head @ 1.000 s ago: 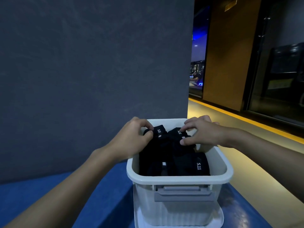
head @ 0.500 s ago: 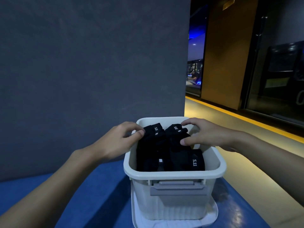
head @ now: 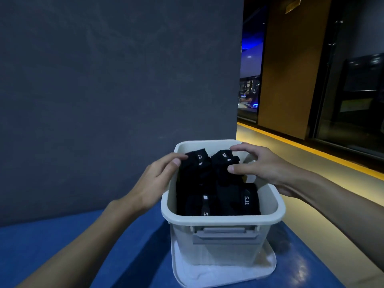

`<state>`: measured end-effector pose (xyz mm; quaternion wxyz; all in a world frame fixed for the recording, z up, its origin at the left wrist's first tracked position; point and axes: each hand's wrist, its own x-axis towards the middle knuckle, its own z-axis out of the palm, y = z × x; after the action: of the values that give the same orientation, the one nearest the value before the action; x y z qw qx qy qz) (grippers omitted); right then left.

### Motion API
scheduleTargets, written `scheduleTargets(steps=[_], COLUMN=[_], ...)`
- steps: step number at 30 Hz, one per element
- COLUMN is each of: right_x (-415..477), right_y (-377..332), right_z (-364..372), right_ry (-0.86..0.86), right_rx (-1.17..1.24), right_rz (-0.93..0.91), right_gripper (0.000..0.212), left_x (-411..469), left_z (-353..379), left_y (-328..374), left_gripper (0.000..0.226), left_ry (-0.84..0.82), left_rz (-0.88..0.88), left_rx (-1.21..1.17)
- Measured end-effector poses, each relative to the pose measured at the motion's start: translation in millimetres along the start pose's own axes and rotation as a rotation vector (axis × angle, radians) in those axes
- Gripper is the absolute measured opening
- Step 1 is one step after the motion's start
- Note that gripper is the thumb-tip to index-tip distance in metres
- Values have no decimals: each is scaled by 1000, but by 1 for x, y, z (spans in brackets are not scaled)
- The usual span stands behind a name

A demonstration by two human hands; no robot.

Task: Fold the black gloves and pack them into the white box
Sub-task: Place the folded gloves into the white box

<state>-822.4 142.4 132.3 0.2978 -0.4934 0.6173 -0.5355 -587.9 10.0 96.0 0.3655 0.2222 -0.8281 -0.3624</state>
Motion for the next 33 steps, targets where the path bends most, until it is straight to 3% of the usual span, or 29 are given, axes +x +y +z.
scheduleTargets(steps=[5, 9, 13, 17, 23, 30, 33], right_x=[2, 2, 7, 11, 20, 28, 31], right_y=[-29, -44, -44, -45, -48, -39, -37], right_z=[15, 44, 89, 139, 202, 234, 231], right_ry=[103, 61, 2, -72, -163, -177, -205], right_rx=[4, 98, 123, 121, 62, -38, -54], right_rz=[-81, -101, -84, -34, -14, -38, -23], right_gripper=[52, 51, 58, 60, 57, 54, 47], left_x=[-1, -14, -39, -72, -112, -131, -129], left_z=[-12, -38, -76, -116, -159, -175, -185], left_y=[19, 25, 16, 3, -12, -36, -39], left_gripper=[34, 20, 18, 33, 22, 18, 27], left_ry=[115, 160, 237, 280, 346, 336, 242], left_rz=[74, 44, -10, -87, -211, -289, -342], left_rx=[-69, -159, -130, -43, -57, 34, 122])
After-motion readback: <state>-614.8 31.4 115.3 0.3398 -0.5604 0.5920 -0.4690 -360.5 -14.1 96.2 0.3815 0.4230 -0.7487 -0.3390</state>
